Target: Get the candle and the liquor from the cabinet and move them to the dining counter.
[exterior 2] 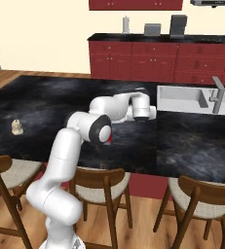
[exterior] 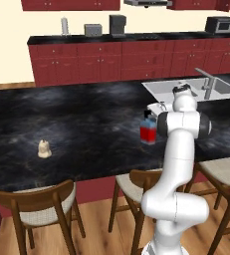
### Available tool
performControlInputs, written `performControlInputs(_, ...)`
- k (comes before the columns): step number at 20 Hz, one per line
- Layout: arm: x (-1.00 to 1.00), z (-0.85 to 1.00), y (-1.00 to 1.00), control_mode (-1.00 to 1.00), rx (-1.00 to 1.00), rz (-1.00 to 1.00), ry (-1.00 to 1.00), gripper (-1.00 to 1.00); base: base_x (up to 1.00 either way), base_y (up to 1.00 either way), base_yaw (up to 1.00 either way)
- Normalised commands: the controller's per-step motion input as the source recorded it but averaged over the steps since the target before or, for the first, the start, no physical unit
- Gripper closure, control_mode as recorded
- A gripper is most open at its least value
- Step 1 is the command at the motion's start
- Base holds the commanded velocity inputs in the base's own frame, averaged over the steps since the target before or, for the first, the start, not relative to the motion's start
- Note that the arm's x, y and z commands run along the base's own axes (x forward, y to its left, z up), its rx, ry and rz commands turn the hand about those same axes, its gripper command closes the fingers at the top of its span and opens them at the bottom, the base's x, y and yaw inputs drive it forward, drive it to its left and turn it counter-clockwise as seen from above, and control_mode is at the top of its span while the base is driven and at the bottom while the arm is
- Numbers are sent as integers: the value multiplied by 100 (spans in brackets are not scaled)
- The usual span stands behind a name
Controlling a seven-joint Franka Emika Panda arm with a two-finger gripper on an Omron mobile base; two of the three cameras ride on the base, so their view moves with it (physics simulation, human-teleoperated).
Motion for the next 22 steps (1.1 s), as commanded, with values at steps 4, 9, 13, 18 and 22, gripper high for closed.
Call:
performControlInputs(4, -4, -1, 5, -100, 0, 2, -13, 100, 0, 0, 0)
performControlInputs(9, -5, -10, 5, -100, 0, 1, -13, 100, 0, 0, 0)
performControlInputs(13, -17, -13, 0, -100, 0, 1, -13, 100, 0, 0, 0)
performControlInputs(18, -33, -12, 0, -100, 1, 3, -7, 100, 0, 0, 0)
performControlInputs(22, -20, -11, 0, -100, 0, 2, -1, 100, 0, 0, 0)
